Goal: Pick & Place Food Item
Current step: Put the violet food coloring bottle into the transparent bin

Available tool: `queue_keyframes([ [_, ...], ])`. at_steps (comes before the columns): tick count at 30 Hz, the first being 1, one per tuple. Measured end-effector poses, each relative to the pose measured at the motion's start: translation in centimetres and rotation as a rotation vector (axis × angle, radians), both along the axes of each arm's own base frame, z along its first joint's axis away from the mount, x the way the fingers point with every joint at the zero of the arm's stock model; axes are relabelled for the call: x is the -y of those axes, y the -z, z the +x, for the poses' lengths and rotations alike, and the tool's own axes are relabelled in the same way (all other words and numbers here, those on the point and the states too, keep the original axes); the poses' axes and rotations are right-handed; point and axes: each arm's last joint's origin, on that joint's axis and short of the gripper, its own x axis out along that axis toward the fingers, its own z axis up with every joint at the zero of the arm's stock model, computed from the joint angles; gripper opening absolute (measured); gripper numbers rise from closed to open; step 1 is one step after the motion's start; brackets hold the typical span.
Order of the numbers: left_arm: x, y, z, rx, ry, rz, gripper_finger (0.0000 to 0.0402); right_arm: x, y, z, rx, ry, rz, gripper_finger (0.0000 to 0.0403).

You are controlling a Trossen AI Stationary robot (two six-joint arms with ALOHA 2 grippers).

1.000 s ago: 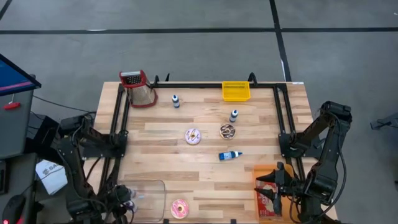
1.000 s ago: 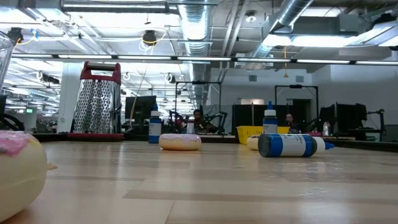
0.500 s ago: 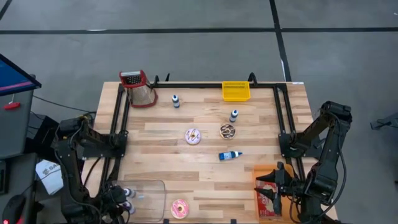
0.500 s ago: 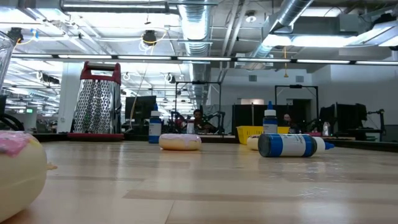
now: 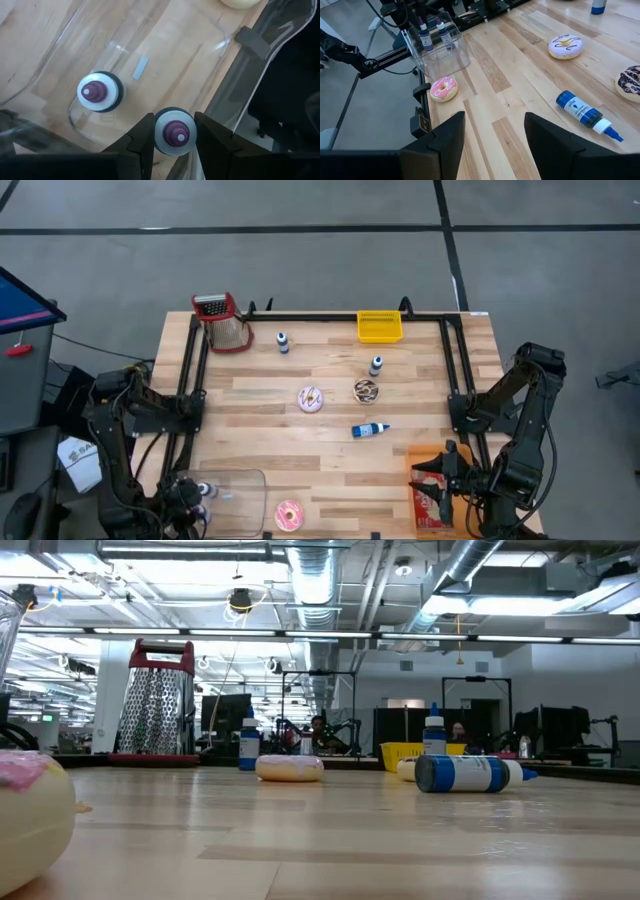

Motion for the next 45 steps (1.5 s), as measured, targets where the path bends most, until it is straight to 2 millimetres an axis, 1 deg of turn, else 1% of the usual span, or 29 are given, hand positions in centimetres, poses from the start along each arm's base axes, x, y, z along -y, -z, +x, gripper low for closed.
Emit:
queue_keyframes([
  [6, -0.48, 0.01, 0.45, -0.007, -0.016, 0.036, 0.0107, 0.00, 0.00, 0.00, 0.000, -0.001, -0.003, 0.0198],
  [18, -0.51, 0.02, 0.78, -0.021, -0.045, 0.019, 0.0109, -0.02, 0.00, -0.04, 0.000, -0.002, -0.002, 0.0198],
  [22, -0.54, 0.03, 0.75, -0.029, -0.051, 0.018, 0.0134, -0.02, 0.00, -0.04, 0.000, -0.002, -0.003, 0.0198],
  [25, -0.54, 0.03, 0.75, -0.029, -0.052, 0.018, 0.0141, -0.02, 0.00, -0.04, 0.000, -0.002, -0.002, 0.0198],
  [35, -0.54, 0.03, 0.76, -0.029, -0.051, 0.017, 0.0102, -0.02, 0.00, -0.04, 0.000, -0.002, -0.002, 0.0198],
  [41, -0.36, 0.02, 0.50, -0.090, -0.036, -0.011, 0.0097, -0.02, 0.00, -0.04, 0.000, -0.002, -0.002, 0.0198],
  [45, -0.54, -0.61, 0.14, -0.074, -0.023, -0.035, 0.0097, -0.02, 0.00, -0.04, 0.000, -0.002, -0.002, 0.0198],
])
